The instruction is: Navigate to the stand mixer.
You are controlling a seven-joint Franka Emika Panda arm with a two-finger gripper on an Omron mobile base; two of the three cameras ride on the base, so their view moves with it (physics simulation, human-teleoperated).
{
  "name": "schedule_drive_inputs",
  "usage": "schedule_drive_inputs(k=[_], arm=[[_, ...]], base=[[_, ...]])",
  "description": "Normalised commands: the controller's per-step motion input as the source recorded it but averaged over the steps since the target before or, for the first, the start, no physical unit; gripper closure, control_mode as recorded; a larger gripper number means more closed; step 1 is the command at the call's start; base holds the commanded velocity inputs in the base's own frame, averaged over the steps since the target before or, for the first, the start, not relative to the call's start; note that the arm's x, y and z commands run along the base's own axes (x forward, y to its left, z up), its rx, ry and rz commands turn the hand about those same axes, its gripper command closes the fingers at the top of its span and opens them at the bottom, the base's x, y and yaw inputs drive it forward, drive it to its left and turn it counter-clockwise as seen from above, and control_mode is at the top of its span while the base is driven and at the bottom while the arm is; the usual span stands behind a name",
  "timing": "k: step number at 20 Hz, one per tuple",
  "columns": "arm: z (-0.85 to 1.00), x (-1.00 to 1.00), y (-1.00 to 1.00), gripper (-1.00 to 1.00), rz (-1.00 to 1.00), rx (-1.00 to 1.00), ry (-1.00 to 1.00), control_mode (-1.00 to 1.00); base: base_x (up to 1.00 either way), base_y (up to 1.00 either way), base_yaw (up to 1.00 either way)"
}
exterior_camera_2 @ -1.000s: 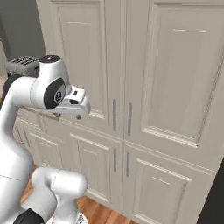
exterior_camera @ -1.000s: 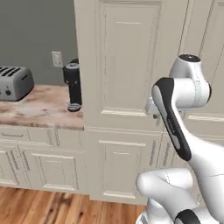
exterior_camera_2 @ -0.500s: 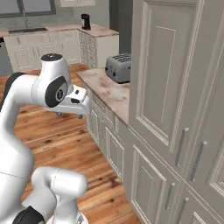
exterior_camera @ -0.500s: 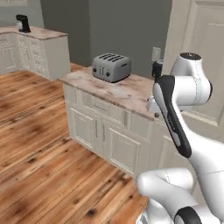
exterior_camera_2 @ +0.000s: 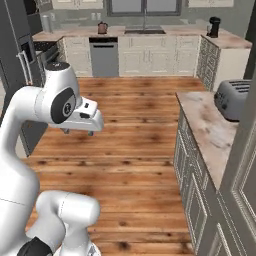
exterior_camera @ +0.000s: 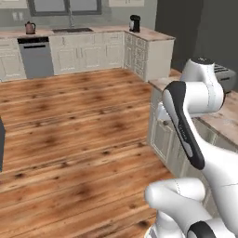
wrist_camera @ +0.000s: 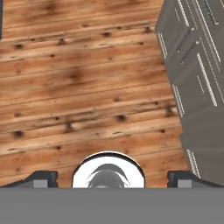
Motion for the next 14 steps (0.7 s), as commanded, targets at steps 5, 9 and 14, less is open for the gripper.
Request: schedule_drive_inputs(k=[5,9,14], arm=[[0.00,0.00,0.00,-1.00,0.00,0.00,0.00,1.00],[0.00,0.00,0.00,-1.00,0.00,0.00,0.00,1.00],[0.00,0.00,0.00,-1.00,0.00,0.00,0.00,1.00]], base=[[0.69,0.03,0.53],[0.63,0.00,0.34],[0.41,-0.03,0.12]])
